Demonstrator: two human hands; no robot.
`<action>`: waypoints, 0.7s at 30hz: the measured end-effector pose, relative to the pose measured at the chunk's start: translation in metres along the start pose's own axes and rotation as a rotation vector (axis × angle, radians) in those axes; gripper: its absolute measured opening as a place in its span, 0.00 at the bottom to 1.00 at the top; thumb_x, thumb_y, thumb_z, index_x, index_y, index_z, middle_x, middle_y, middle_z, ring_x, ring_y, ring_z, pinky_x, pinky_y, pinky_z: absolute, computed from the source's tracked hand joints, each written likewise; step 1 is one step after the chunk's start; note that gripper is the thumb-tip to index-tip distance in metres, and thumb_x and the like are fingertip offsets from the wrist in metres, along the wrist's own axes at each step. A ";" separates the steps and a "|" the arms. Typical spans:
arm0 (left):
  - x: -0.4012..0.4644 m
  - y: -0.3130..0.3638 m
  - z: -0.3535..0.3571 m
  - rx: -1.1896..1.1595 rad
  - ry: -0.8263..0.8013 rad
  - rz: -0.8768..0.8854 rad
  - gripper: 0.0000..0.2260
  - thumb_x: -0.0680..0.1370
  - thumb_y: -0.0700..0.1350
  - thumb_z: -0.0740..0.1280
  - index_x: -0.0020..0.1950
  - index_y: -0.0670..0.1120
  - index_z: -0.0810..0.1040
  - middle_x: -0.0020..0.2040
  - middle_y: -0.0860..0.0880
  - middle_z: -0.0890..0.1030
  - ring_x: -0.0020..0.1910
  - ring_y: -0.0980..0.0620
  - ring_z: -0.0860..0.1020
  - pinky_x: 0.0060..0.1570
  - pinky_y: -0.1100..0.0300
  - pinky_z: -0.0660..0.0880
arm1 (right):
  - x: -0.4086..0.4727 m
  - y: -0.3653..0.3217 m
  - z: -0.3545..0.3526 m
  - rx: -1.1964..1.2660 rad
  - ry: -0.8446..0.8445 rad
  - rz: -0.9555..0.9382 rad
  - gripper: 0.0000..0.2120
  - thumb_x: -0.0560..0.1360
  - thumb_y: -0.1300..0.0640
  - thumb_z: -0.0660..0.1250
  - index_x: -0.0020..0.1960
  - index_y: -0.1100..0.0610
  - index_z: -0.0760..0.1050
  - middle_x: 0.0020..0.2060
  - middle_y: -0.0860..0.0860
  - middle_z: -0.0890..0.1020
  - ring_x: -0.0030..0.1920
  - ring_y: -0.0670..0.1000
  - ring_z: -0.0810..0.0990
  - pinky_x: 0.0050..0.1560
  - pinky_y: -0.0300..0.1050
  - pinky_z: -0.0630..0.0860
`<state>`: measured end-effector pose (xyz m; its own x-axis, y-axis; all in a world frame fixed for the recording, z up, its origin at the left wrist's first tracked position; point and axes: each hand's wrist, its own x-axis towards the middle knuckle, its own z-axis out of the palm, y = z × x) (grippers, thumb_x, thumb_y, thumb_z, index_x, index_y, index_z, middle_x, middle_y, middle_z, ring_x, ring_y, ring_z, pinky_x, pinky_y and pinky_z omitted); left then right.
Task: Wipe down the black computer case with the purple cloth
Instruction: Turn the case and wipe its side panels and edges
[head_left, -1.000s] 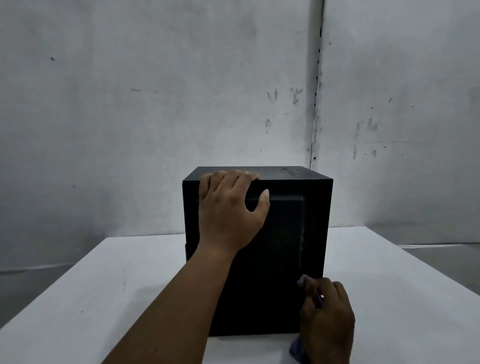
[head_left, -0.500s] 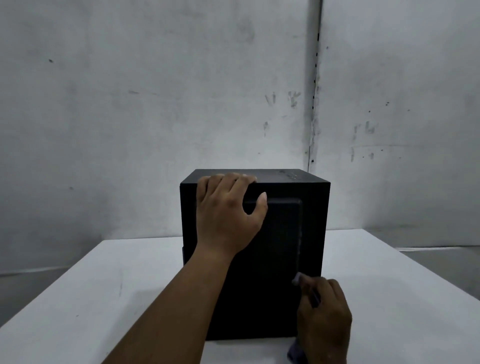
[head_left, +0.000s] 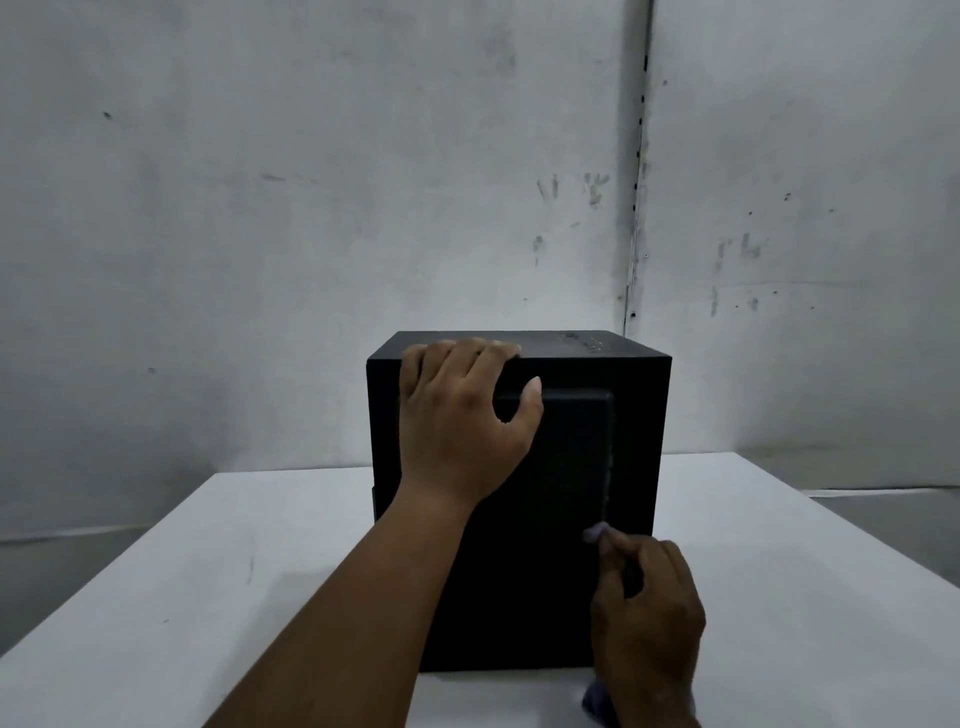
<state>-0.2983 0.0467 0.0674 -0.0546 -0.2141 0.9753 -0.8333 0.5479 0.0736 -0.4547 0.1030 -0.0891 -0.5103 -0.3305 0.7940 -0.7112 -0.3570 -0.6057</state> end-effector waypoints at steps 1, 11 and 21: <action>0.000 0.000 0.000 -0.002 0.001 0.000 0.15 0.78 0.58 0.67 0.58 0.51 0.84 0.52 0.55 0.83 0.55 0.51 0.78 0.63 0.53 0.68 | 0.000 0.000 -0.001 -0.001 0.004 -0.005 0.06 0.72 0.67 0.76 0.43 0.59 0.83 0.38 0.50 0.79 0.37 0.49 0.76 0.48 0.20 0.66; 0.000 0.001 -0.002 -0.002 -0.015 -0.011 0.15 0.78 0.58 0.67 0.58 0.52 0.83 0.53 0.55 0.83 0.56 0.51 0.78 0.64 0.53 0.67 | -0.005 0.002 0.007 0.006 -0.103 -0.129 0.09 0.73 0.65 0.77 0.47 0.52 0.85 0.42 0.46 0.80 0.40 0.46 0.80 0.42 0.36 0.79; 0.000 0.000 -0.004 -0.015 -0.030 -0.012 0.15 0.78 0.58 0.68 0.58 0.51 0.83 0.53 0.56 0.83 0.57 0.51 0.78 0.65 0.52 0.68 | -0.002 -0.006 0.004 0.028 -0.094 -0.119 0.10 0.73 0.63 0.76 0.48 0.49 0.85 0.42 0.42 0.79 0.43 0.42 0.78 0.47 0.23 0.72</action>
<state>-0.2966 0.0500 0.0683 -0.0616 -0.2446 0.9677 -0.8258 0.5570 0.0883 -0.4479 0.1025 -0.0876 -0.3750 -0.3639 0.8526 -0.7496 -0.4220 -0.5098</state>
